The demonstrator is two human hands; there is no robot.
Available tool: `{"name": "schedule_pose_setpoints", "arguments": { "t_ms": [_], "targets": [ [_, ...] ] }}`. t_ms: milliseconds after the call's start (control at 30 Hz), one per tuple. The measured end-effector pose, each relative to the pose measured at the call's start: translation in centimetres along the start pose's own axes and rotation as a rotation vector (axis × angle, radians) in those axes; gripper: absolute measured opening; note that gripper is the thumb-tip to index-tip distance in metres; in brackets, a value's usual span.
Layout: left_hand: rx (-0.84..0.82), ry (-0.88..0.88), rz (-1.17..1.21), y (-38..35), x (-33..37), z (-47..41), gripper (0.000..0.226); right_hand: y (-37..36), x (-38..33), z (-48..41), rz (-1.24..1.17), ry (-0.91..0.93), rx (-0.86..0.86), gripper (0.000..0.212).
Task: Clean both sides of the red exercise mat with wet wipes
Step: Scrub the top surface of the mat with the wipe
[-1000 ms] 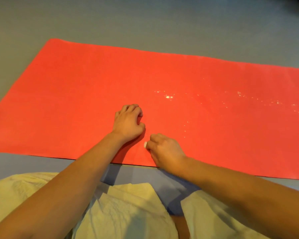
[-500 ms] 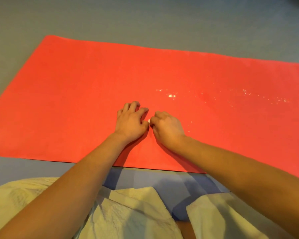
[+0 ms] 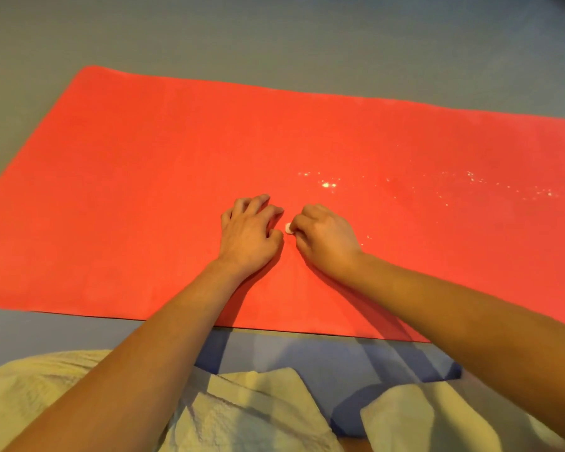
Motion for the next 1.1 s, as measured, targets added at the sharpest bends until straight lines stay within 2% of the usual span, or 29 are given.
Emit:
{"name": "schedule_pose_setpoints", "arguments": {
  "t_ms": [67,133,300,433,567,800,967,1100],
  "targets": [
    [0.005,-0.003,0.019,-0.1,-0.1,0.1,0.052,0.0,-0.5,0.3,-0.018,-0.058,0.016,0.014],
    [0.004,0.001,0.027,-0.2,-0.2,0.0,0.053,0.0,-2.1,2.3,-0.046,-0.025,-0.002,0.012],
    [0.025,0.011,0.041,-0.3,-0.3,-0.1,0.051,0.0,-4.3,7.0,-0.238,0.151,-0.229,0.025],
    [0.046,0.023,0.052,-0.2,-0.4,-0.3,0.048,-0.1,-3.2,5.8,-0.33,0.174,-0.361,0.02],
    [0.045,0.022,0.059,-0.3,-0.4,-0.3,0.047,-0.3,-2.8,4.2,-0.333,0.16,-0.346,0.011],
    [0.016,0.013,0.065,0.0,-0.5,-0.3,0.048,0.3,-1.2,1.6,-0.3,0.038,-0.214,0.012],
    [0.03,0.017,0.043,0.1,-0.4,-0.3,0.047,-0.7,-4.5,5.6,-0.277,0.161,-0.29,0.013],
    [0.049,0.015,0.031,0.1,-0.4,-0.3,0.046,-0.5,-3.8,4.9,-0.26,0.184,-0.217,0.01]
  ]
}}
Point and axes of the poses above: each hand's wrist, its own z-axis away from the middle knuckle, its own y-axis out of the back of the hand, x = y × z, the point moved 8 cm from there along -z, towards the middle knuckle, and after that the axes turned 5 degrees about -x, right-handed, at the moved point
